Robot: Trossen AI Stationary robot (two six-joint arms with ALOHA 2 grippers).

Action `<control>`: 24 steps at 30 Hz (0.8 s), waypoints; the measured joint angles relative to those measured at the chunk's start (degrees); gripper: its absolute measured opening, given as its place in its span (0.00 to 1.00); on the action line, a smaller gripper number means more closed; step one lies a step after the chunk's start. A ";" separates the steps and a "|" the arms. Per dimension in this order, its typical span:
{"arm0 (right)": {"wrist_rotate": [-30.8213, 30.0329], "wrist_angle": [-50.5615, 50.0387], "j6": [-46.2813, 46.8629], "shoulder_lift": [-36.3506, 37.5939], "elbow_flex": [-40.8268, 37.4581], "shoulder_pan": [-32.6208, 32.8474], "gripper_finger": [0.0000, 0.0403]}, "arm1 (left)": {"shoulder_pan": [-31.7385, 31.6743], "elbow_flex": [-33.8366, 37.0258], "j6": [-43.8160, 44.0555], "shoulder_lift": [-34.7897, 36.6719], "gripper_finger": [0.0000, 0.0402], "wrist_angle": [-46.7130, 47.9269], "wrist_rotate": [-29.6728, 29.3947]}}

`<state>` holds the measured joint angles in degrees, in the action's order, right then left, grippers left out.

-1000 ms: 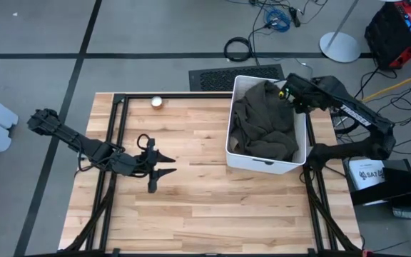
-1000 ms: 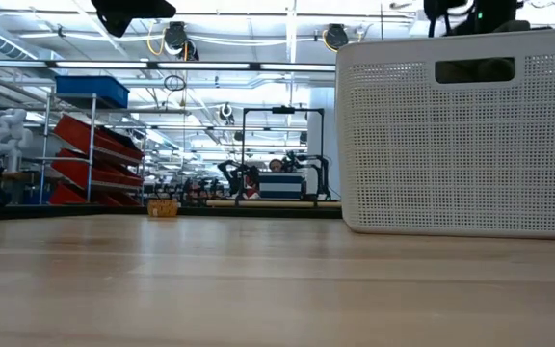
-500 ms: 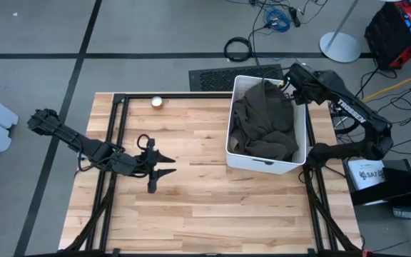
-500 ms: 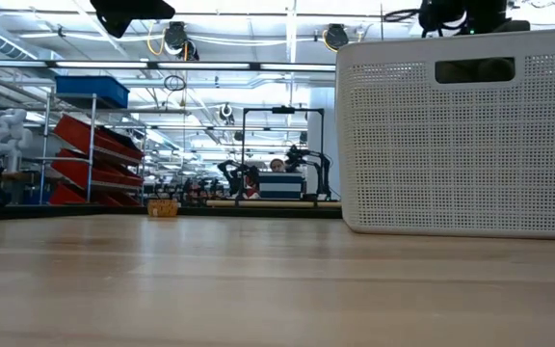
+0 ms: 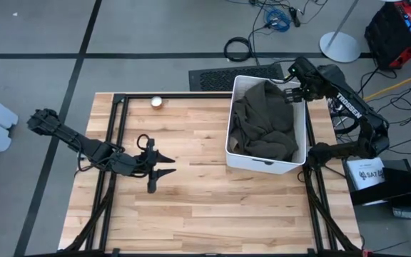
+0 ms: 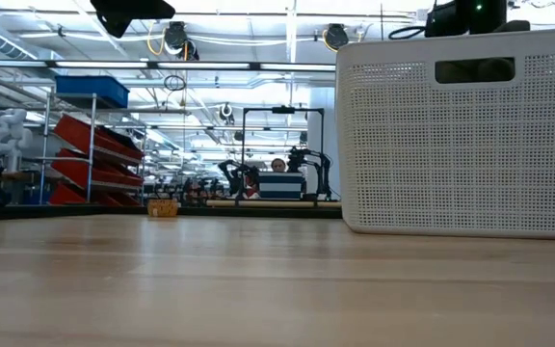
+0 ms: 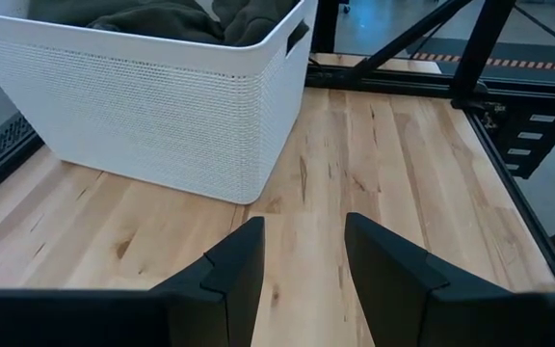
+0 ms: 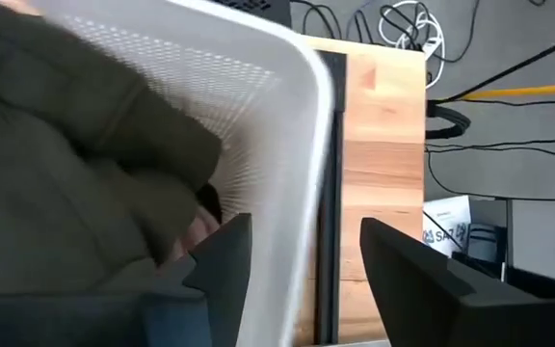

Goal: Sort clothes
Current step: Move the white laundry bin to the top middle of the table

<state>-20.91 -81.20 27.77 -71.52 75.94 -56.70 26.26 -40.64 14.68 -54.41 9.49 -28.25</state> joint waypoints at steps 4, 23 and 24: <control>0.60 -0.90 -1.03 0.08 0.04 -0.09 0.43 | 0.00 0.00 0.00 -0.02 0.38 0.00 0.00; 6.53 -4.97 0.26 0.17 0.11 -0.38 0.04 | 0.00 0.00 0.02 -2.60 0.38 -0.04 1.40; 6.77 -4.89 0.25 0.18 0.15 -0.38 0.02 | 0.00 0.00 0.02 -2.60 0.38 -0.04 1.46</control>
<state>-14.14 -86.09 28.02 -71.34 76.09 -57.07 26.26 -40.64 14.70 -57.01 9.45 -26.79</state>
